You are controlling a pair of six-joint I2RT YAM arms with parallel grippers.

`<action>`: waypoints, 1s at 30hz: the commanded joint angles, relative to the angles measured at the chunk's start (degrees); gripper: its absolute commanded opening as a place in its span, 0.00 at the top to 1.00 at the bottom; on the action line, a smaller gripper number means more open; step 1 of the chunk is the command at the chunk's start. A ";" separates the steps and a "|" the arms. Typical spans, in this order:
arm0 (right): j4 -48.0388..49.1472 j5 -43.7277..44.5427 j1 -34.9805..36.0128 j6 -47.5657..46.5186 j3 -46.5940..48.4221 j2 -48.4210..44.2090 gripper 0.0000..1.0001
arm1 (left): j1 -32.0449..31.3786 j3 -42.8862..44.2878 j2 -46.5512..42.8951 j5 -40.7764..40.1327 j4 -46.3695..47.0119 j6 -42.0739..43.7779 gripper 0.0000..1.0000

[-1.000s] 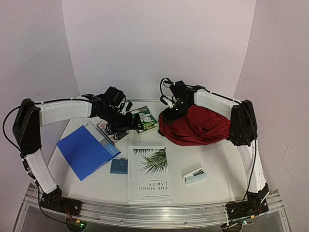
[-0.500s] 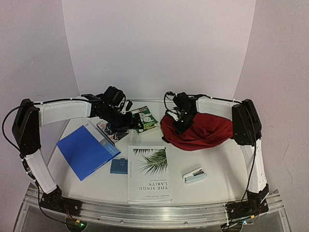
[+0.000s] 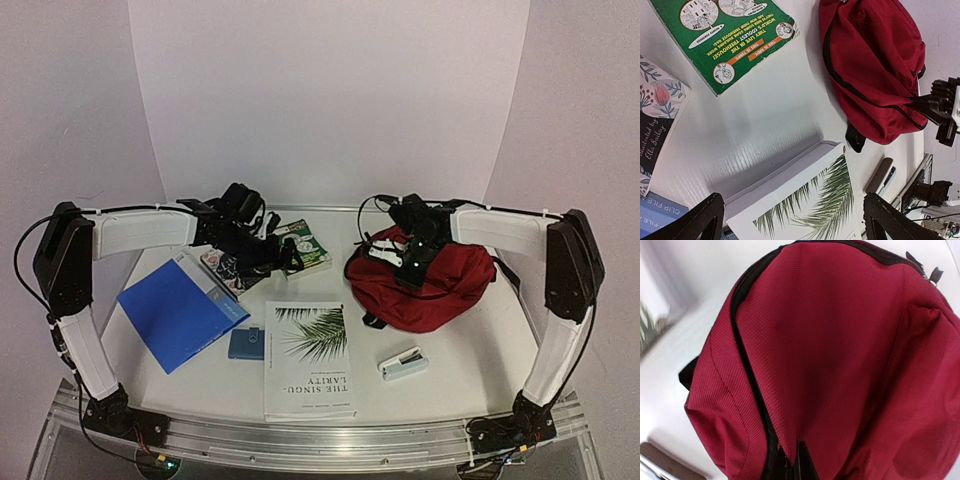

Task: Pack the student bag
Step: Adjust the student bag at the center of the board.

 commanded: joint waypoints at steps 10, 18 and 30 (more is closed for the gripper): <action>-0.88 5.05 -0.08 1.07 2.54 -7.05 0.13 | 0.17 3.50 2.33 2.95 2.89 0.09 0.03; -1.69 -3.05 -0.42 20.71 19.88 8.70 0.11 | 0.16 5.37 3.71 3.66 2.76 0.41 0.04; -1.70 -0.46 -0.43 26.64 26.30 23.67 0.27 | 0.23 3.89 2.83 3.64 3.62 0.05 0.04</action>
